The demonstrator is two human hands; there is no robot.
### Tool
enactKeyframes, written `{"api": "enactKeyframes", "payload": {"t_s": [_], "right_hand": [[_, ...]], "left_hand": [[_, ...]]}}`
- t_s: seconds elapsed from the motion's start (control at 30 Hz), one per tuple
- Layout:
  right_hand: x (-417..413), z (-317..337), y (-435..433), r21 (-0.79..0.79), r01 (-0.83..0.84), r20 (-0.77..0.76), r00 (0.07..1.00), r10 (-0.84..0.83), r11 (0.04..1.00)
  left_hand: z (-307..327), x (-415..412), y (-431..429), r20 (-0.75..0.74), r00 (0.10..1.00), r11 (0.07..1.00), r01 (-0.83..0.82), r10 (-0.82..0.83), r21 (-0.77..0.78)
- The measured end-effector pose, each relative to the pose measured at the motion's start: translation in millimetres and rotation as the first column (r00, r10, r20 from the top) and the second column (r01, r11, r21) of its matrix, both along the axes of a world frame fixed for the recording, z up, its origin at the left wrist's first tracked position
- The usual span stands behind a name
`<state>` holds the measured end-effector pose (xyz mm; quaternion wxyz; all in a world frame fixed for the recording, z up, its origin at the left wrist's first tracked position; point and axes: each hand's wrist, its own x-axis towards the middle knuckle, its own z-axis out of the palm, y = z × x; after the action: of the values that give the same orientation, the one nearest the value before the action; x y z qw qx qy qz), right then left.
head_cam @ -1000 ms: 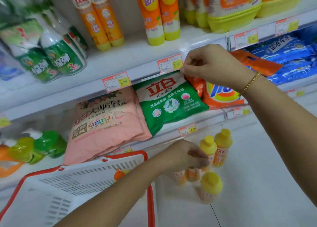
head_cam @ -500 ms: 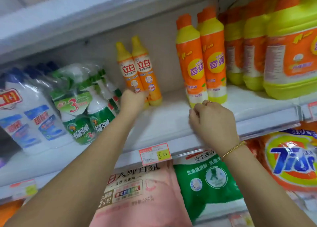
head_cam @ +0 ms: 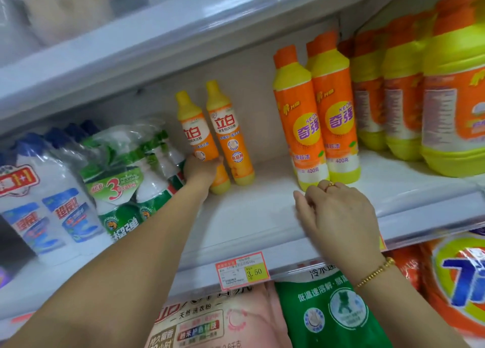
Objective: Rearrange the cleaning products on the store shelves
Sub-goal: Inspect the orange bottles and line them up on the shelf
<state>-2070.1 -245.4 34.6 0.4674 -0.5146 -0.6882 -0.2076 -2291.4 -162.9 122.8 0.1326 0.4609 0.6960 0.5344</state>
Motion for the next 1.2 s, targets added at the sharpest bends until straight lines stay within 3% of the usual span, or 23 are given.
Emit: {"api": "enactKeyframes", "payload": {"t_s": [0.17,0.27,0.37,0.5,0.6,0.8,0.97,1.07,1.2], "right_hand": [[3.2,1.6,-2.8,-0.035,-0.046,-0.008,0.999,0.046,0.998],[7.7,2.8,-6.1,-0.096,-0.122,-0.018,0.993,0.121,0.988],[13.5,6.5,-14.3,-0.182,-0.197,-0.072,0.980,0.187,0.963],[16.3,12.8,-38.6,-0.244,-0.392,-0.245,0.910,0.335,0.887],[8.8,17.9,-61.1,-0.267,-0.475,-0.286,0.870,0.402,0.838],[-9.8,44.3,-104.0,-0.170,-0.666,-0.347,0.730,0.588,0.727],[-23.6,45.5,-126.5,-0.091,-0.785,-0.334,0.604,0.724,0.613],[-28.8,39.7,-132.5,0.001,-0.763,-0.297,0.617,0.729,0.646],[-32.4,36.2,-137.3,0.098,-0.693,-0.306,0.662,0.684,0.715]], "left_hand": [[-5.2,10.4,-40.0,0.005,0.999,0.992,-0.051,0.051,0.119],[-10.4,15.8,-82.4,-0.021,0.996,0.969,0.094,-0.092,0.228],[-12.1,19.5,-128.6,-0.140,0.975,0.928,0.208,-0.172,0.310],[-6.0,19.7,-184.7,-0.377,0.915,0.879,0.291,-0.140,0.378],[0.3,21.4,-217.5,-0.417,0.899,0.867,0.309,-0.133,0.391],[6.5,29.3,-256.6,-0.110,0.951,0.889,0.308,-0.288,0.339],[22.6,45.1,-268.8,0.242,0.870,0.881,0.345,-0.430,0.325],[26.3,48.8,-272.0,0.423,0.779,0.875,0.325,-0.462,0.358],[23.1,48.5,-272.7,0.489,0.724,0.868,0.339,-0.486,0.362]]}}
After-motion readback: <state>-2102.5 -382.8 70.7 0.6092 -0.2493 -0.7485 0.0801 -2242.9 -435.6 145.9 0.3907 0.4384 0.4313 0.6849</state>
